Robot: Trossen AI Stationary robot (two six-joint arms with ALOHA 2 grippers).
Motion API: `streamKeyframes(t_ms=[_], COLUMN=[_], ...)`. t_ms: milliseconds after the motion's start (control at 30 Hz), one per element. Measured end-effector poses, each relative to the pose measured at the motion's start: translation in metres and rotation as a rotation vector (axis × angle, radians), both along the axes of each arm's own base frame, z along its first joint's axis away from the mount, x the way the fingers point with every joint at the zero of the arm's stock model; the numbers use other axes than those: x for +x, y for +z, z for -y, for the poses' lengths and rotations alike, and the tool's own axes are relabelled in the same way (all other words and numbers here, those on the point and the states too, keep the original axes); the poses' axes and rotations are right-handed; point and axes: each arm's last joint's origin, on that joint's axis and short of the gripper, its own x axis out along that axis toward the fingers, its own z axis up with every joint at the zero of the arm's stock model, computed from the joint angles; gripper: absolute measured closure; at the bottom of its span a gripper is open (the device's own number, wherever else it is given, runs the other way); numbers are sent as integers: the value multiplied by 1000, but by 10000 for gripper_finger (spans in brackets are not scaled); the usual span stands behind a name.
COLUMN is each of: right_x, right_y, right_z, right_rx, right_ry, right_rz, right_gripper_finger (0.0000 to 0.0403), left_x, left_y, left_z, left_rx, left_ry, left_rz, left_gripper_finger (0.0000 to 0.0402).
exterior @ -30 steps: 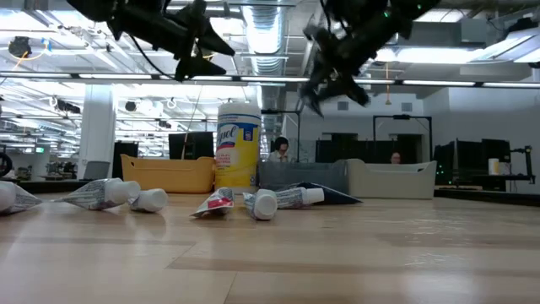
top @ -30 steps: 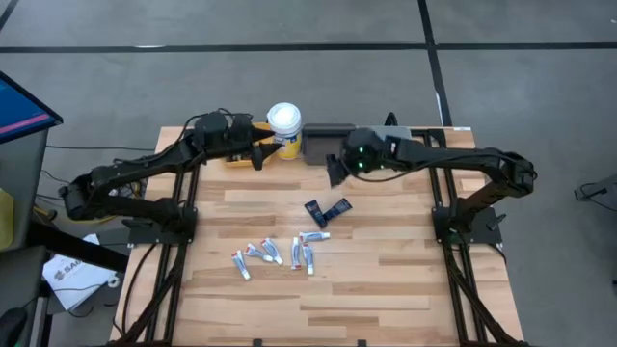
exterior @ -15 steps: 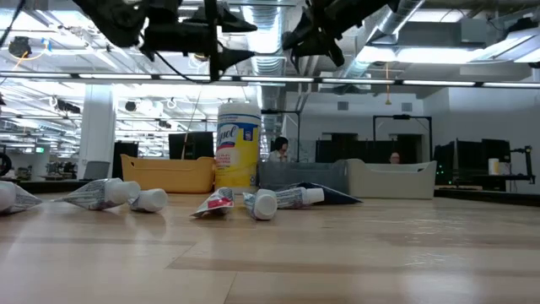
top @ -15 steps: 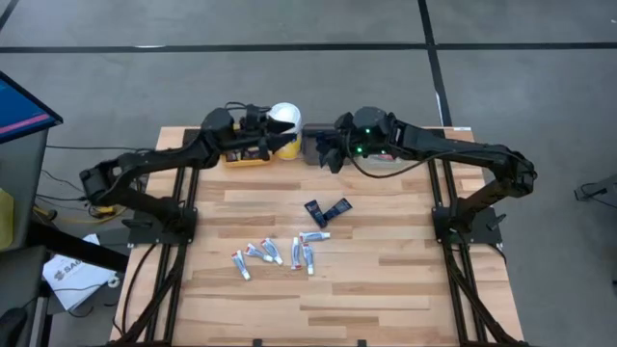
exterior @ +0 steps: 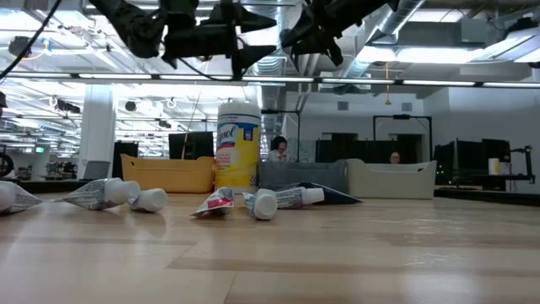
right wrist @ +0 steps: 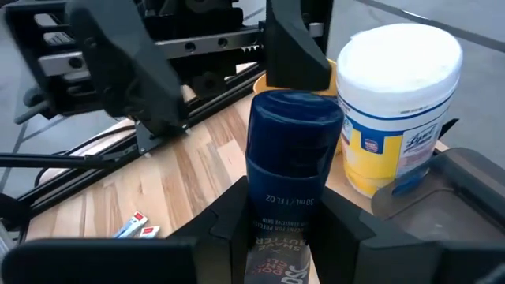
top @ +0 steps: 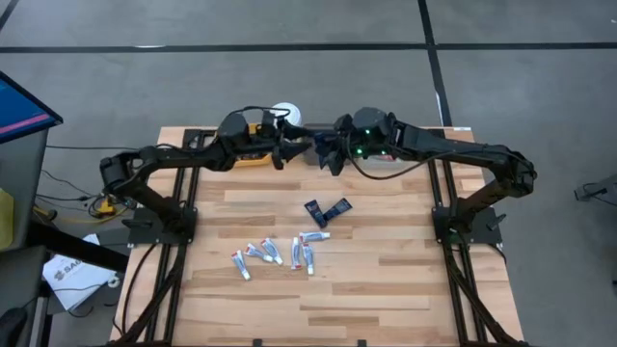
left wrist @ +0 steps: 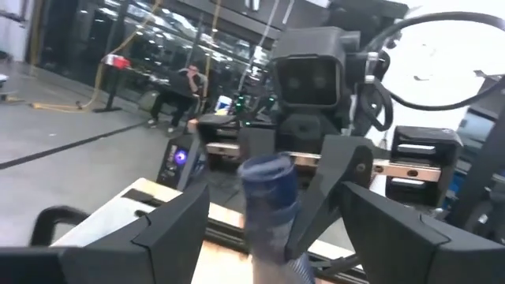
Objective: Pick & Place Travel size toiletries
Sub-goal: Put the blue shave cream into the yellow bin
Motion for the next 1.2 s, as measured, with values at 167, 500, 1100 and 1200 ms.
streamKeyframes(t_ms=[167,500,1100,1200], right_x=[1,2,3,3], right_y=[0,0,1,1], right_z=[-2,-9,-10,-10], right_rx=[2,-14,-23,-23], right_ry=[9,38,45,45], right_rz=[0,-3,3,3], right_gripper_finger=[305,305,305,305], left_x=[14,19,23,23], left_y=[3,3,3,3], left_z=[-4,-5,3,3], left_rx=[6,-16,-32,-32], left_ry=[-46,-88,-138,-134], left_rz=[3,-2,-4,-4], left_gripper_finger=[124,124,124,124])
